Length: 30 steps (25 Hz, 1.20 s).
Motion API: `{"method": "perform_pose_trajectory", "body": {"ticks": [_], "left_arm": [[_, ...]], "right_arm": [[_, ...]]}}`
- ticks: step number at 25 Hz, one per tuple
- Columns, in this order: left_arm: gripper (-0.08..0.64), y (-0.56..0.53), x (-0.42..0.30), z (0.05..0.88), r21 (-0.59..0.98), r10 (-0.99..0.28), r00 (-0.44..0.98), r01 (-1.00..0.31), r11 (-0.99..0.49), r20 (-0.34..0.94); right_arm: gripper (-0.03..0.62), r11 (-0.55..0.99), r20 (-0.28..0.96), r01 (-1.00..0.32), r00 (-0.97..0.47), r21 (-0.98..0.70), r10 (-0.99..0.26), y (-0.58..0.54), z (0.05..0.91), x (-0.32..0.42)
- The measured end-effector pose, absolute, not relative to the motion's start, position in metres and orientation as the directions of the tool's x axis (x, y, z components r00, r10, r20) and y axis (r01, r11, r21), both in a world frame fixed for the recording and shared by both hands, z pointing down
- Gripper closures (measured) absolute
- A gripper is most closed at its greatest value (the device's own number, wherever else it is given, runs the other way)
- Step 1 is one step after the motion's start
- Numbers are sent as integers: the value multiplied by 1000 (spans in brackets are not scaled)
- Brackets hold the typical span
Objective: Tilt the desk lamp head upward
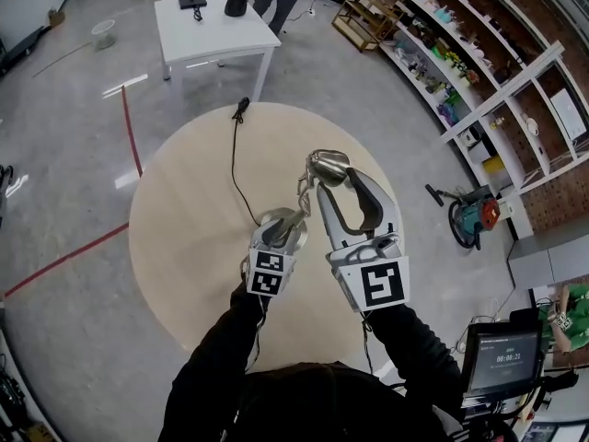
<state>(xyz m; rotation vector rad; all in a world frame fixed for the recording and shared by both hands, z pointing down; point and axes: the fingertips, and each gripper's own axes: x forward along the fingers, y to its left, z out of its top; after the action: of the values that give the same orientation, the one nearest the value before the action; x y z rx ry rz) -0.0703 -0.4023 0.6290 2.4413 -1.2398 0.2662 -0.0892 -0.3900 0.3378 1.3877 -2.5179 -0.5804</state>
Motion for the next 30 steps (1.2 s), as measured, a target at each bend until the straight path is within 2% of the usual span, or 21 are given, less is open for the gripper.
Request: {"method": "perform_pose_trajectory", "body": {"ticks": [6, 10, 16, 22, 30], "left_arm": [[453, -395, -83, 624, 224, -748, 566, -824, -520, 346], [453, -378, -89, 609, 216, -761, 550, -835, -506, 344], [454, -351, -93, 572, 206, -791, 531, -848, -489, 304], [492, -334, -78, 515, 198, -855, 482, -872, -448, 190], [509, -302, -79, 475, 229, -865, 480, -867, -443, 145]], "right_arm": [[405, 476, -22, -811, -513, 342, -858, -385, 341, -70], [405, 487, 11, -819, -508, 304, -861, -377, 350, -45], [405, 502, 38, -853, -502, 145, -864, -366, 371, -11], [497, 532, 61, -846, -529, 41, -846, -361, 391, 28], [546, 542, 47, -839, -544, -43, -838, -339, 399, 42]]}}
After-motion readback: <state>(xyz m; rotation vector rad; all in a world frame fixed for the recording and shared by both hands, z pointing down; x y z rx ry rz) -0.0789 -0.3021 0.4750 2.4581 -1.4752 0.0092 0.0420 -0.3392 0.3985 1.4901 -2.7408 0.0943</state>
